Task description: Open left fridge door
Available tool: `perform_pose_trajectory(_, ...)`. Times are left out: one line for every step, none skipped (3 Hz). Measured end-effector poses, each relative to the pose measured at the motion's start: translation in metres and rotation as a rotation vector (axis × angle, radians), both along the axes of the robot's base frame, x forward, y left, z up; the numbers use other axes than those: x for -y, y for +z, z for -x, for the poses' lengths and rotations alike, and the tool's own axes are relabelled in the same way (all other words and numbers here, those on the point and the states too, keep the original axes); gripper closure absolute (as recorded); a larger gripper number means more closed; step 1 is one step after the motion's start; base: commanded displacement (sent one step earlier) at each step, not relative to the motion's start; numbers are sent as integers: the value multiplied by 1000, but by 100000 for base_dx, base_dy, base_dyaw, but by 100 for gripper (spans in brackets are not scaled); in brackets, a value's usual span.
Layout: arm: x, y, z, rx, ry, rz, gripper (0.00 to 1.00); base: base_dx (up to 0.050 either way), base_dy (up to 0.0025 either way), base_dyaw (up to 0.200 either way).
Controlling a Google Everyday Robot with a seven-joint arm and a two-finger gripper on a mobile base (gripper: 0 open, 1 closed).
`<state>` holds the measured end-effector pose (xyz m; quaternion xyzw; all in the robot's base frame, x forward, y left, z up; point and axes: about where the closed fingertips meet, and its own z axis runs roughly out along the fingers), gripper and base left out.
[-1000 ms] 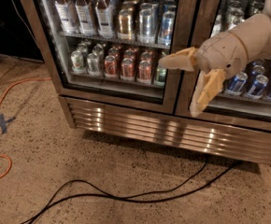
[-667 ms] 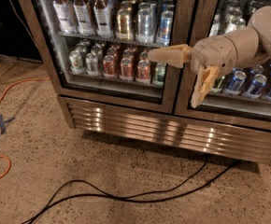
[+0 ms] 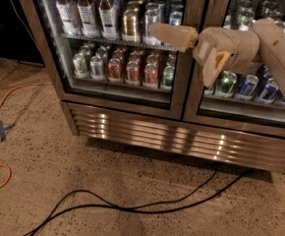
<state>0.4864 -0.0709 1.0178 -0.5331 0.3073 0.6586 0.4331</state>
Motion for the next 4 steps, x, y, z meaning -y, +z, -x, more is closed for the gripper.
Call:
perform_pose_trajectory(-5, -10, -7, -20, -20, 18, 0, 0, 0, 0)
perform_pose_trajectory(-6, -14, -9, -27, -25, 25, 0, 0, 0, 0)
perform_pose_trajectory(-14, -21, -10, 11, -144, 173, 0, 0, 0, 0)
perform_pose_trajectory(-18, -31, -11, 70, -281, 363, 0, 0, 0, 0)
